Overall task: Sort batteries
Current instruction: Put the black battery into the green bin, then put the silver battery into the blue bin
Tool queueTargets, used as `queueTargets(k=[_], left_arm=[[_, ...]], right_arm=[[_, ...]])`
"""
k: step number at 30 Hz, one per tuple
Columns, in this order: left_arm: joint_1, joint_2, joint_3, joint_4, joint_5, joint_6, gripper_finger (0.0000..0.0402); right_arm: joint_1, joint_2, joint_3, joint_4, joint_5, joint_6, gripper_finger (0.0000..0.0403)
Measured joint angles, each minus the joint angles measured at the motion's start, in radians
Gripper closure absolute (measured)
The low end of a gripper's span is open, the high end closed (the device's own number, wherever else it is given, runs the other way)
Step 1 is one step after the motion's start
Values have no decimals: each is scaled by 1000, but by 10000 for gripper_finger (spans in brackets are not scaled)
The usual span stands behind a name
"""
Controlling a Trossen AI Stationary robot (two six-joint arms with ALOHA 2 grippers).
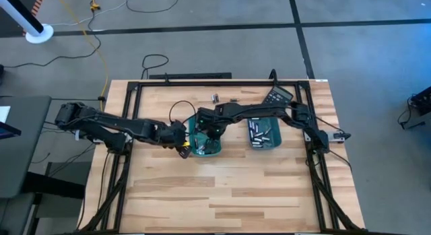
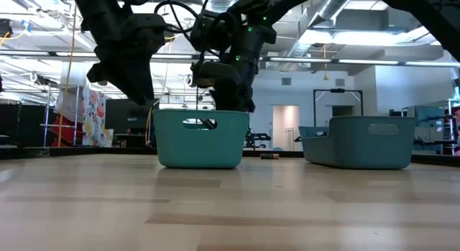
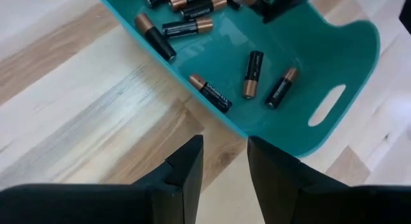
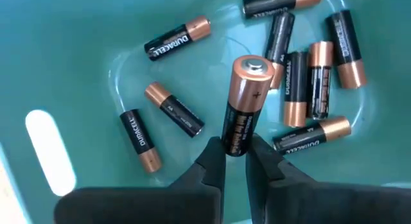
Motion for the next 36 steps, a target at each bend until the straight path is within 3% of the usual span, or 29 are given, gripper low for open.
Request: queueTargets(k=[11,21,31,36], left_arm=[[-39,0,0,3,-71,-120,283],[-46,0,0,3,-86,-134,283],[-45,0,0,3,-104,-128,283],[-45,0,0,3,-105,-65,283]], right_arm=[[2,0,0,3,0,-59,312],[-6,-16,0,-7,-1,-65,285],[-52,-270,-10,-126,-1,-130,285],[-77,-487,-172,-137,-1,-155,285]])
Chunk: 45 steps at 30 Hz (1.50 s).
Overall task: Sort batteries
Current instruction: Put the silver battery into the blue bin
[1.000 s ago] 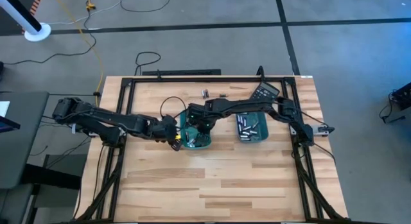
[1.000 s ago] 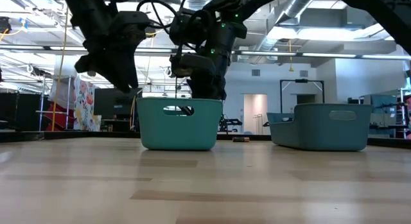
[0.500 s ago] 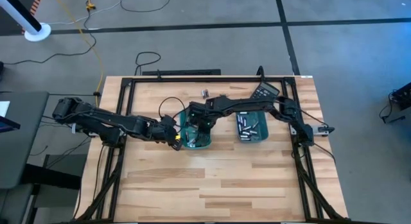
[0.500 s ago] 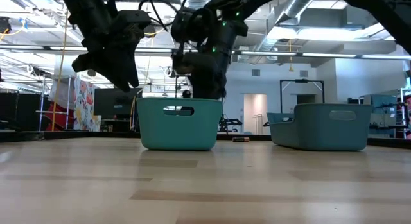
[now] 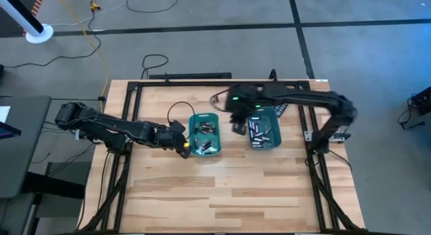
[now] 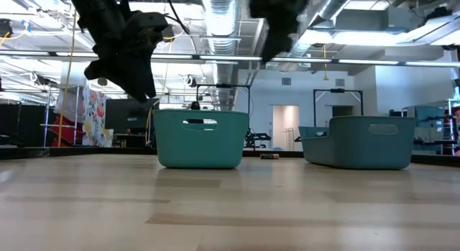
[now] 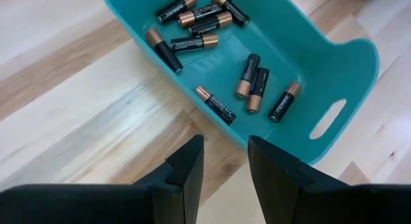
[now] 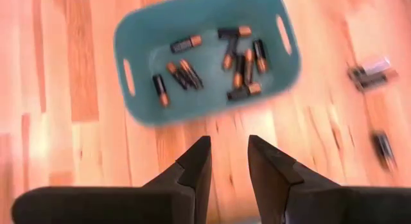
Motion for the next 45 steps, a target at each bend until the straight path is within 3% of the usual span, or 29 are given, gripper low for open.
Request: queueTargets(k=[11,16,22,27,31,34,37,41,45], left_arm=[[35,0,0,93,-10,179,283],[141,0,14,127,31,208,283],[322,0,70,140,148,413,283],[474,2,158,140,235,712,283],[612,37,254,123,246,834,283],[717,91,340,112,319,942,283],[803,175,459,67,389,1048,283],[879,335,653,-41,409,1200,283],[909,522,855,-144,543,1414,283]], right_arm=[[-11,-582,-583,191,0,295,285],[-10,-814,-747,199,1,471,285],[-10,-1010,-873,196,14,593,285],[-10,-1096,-932,167,16,651,285],[-10,-1120,-946,137,23,671,285],[-15,-1123,-946,135,26,671,285],[-30,-1123,-946,137,29,670,285],[-60,-1122,-946,136,31,671,285],[-96,-1123,-946,134,31,677,285]])
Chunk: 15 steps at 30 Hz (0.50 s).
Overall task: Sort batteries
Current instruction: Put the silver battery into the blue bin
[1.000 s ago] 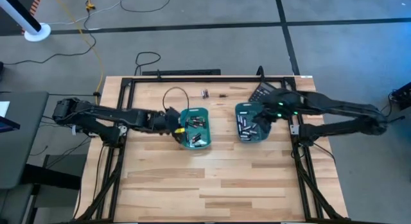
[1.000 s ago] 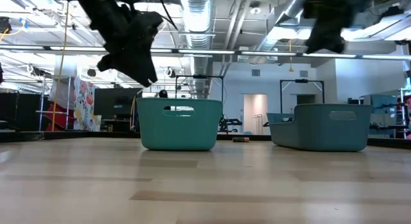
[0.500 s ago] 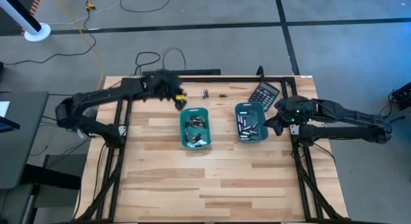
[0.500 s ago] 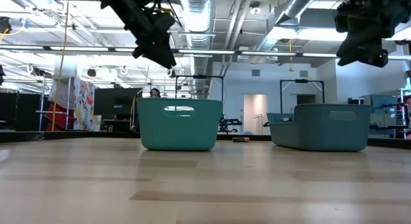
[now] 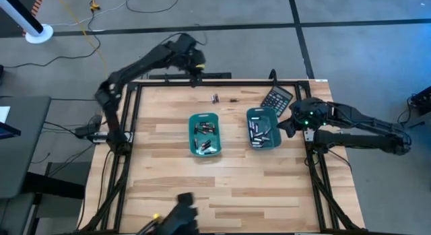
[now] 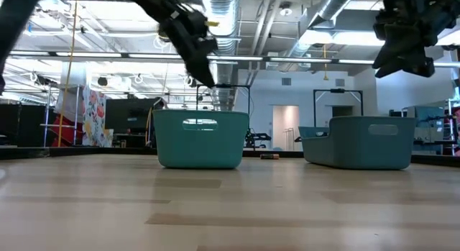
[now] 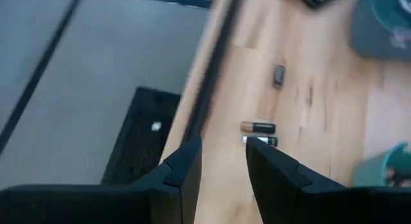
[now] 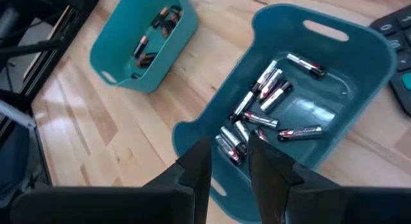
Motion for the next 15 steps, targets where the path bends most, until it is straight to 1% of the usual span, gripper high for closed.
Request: queueTargets(k=[1,5,7,9,11,15], left_arm=[[0,48,45,-19,20,66,283],[-22,212,186,-44,24,391,283],[-37,275,235,-46,24,551,283],[-55,329,273,-55,24,670,283],[-71,374,297,-76,24,726,283],[-94,422,304,-114,28,755,283]], right_arm=[[-8,0,0,-3,0,6,285],[-32,0,0,-26,0,27,285],[-39,0,0,-34,0,27,285],[-44,0,0,-46,0,27,285],[-49,0,0,-56,-1,27,285],[-49,0,1,-66,0,29,285]])
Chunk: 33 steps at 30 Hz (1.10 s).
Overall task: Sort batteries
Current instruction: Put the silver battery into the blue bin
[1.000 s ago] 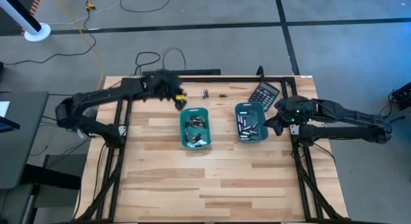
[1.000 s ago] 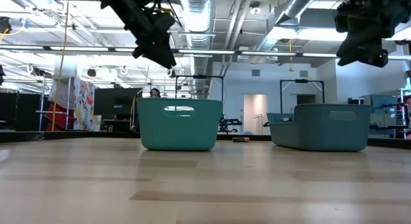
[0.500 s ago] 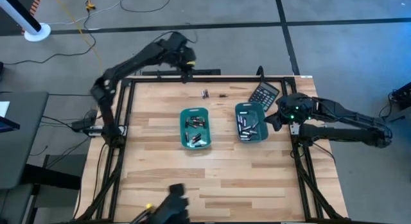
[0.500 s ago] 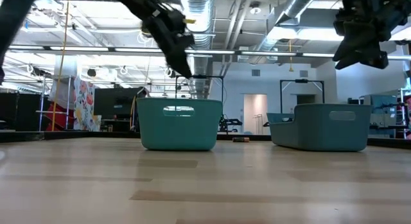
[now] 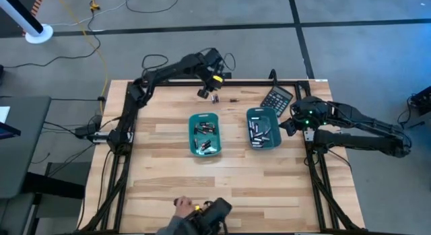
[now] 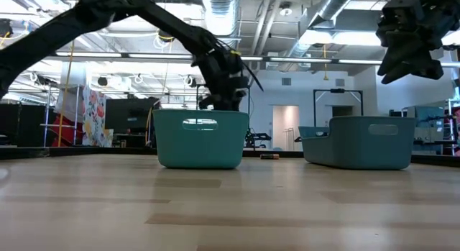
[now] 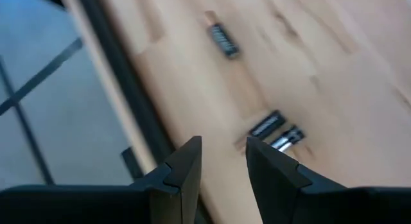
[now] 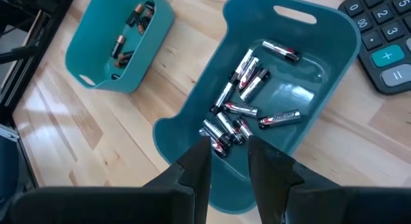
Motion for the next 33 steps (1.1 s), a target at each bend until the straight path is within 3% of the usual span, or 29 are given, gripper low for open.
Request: queueTargets(k=[13,33], left_arm=[[-26,85,-4,-166,-16,155,283],[-16,127,-42,-112,-20,194,283]], right_arm=[[-1,0,0,2,20,5,285],[0,0,0,3,24,50,285]])
